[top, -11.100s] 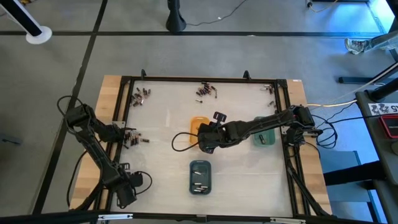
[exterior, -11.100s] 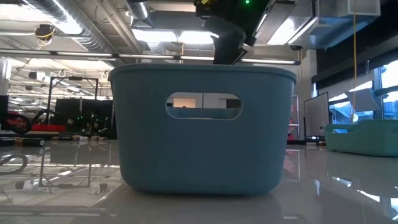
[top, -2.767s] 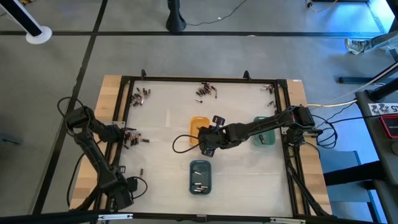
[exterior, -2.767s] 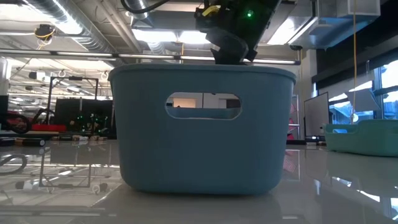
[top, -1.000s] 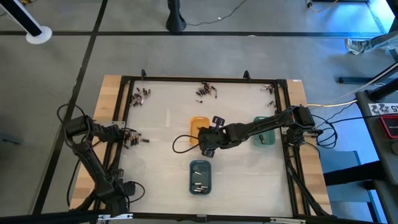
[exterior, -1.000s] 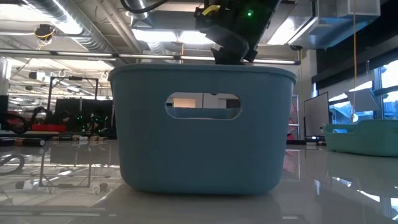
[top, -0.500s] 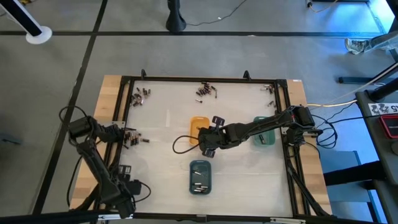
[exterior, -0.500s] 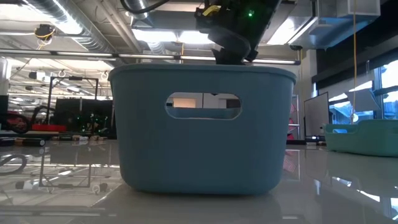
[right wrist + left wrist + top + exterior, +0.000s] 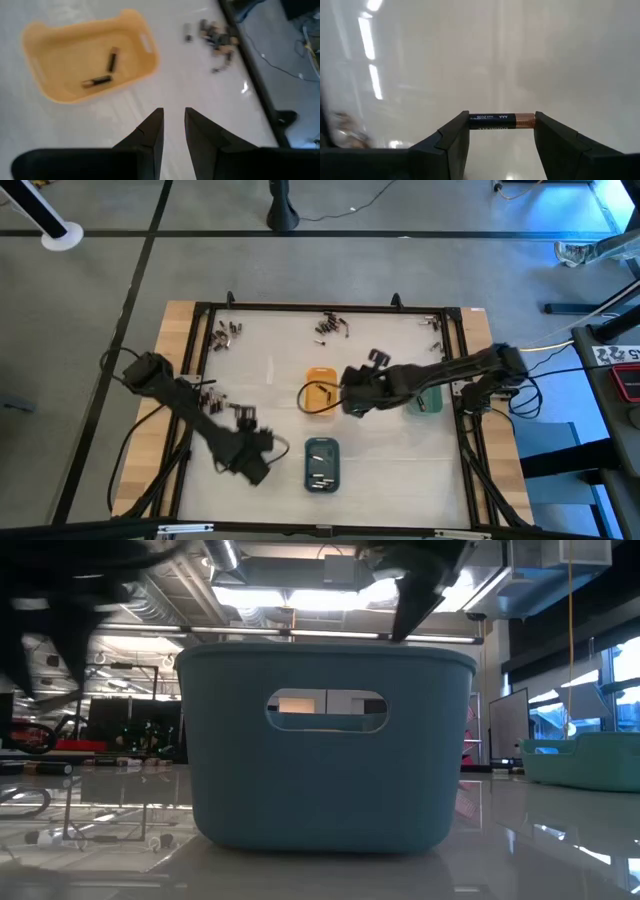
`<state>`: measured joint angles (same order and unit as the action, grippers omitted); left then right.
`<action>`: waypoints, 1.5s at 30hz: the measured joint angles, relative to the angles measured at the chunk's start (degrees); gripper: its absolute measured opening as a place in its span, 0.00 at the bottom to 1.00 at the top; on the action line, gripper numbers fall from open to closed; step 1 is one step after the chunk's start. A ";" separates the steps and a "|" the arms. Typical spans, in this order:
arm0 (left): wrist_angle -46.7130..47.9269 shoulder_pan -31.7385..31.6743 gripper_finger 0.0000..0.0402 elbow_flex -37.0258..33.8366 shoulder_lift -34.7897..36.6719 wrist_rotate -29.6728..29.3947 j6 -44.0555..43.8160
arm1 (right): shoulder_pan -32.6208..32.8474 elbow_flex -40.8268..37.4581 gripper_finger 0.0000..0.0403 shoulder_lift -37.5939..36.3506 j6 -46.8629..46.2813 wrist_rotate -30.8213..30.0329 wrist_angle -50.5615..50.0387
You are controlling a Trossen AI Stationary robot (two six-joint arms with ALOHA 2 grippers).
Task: Sort batteries
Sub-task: Put the black battery into the yellow bin
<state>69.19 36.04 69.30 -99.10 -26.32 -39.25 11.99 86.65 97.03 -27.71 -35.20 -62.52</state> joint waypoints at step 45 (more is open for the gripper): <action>-55.72 -40.40 0.50 -7.91 1.39 19.49 18.27 | 0.00 -17.72 0.20 -13.89 -9.13 1.27 9.32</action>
<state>13.48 -4.36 61.39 -97.71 -6.83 -20.97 11.99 68.93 83.13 -36.84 -33.93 -53.21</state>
